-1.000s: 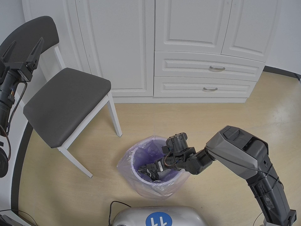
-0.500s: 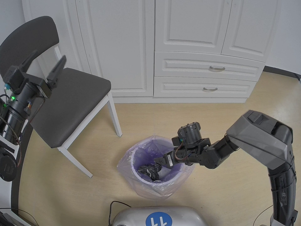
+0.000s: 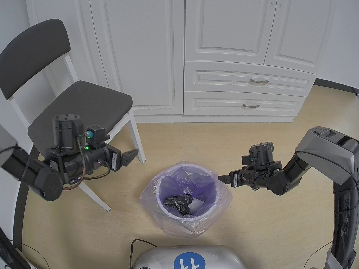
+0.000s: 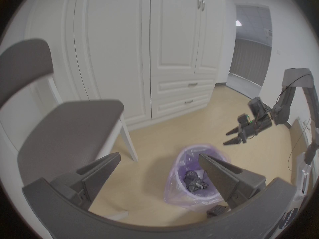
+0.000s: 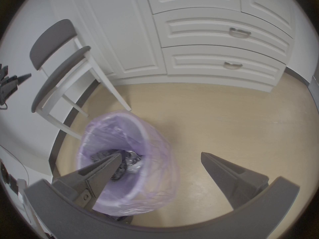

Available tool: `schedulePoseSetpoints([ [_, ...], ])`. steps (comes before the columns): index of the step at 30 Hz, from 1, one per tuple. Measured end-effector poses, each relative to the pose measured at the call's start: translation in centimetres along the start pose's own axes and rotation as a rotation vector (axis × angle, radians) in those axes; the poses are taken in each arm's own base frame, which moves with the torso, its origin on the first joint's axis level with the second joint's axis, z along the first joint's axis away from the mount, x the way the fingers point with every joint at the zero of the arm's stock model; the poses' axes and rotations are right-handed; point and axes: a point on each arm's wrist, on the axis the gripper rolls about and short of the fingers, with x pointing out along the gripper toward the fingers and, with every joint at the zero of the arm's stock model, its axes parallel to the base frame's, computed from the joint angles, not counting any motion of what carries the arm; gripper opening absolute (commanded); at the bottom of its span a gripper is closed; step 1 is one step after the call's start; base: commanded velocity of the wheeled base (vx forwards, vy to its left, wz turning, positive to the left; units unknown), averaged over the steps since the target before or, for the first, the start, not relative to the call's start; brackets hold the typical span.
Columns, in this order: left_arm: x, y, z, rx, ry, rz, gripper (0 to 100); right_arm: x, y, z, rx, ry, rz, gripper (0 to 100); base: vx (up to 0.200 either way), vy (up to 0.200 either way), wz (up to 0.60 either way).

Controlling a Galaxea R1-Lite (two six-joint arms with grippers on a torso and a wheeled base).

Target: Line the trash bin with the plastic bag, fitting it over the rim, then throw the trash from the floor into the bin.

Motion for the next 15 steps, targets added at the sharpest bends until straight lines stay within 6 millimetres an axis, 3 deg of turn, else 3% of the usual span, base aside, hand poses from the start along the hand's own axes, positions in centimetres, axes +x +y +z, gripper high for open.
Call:
schedulePoseSetpoints([
  [8,6.9,1.1,-5.1,-0.064,0.180,0.000,100,2.1,-4.8,-2.0,0.012,0.092,-0.007,100,0.000,0.000,0.00],
  [15,9.6,1.9,-8.3,-0.089,0.259,0.010,100,3.0,-6.3,-2.7,-0.053,0.283,0.103,100,0.000,0.000,0.00],
])
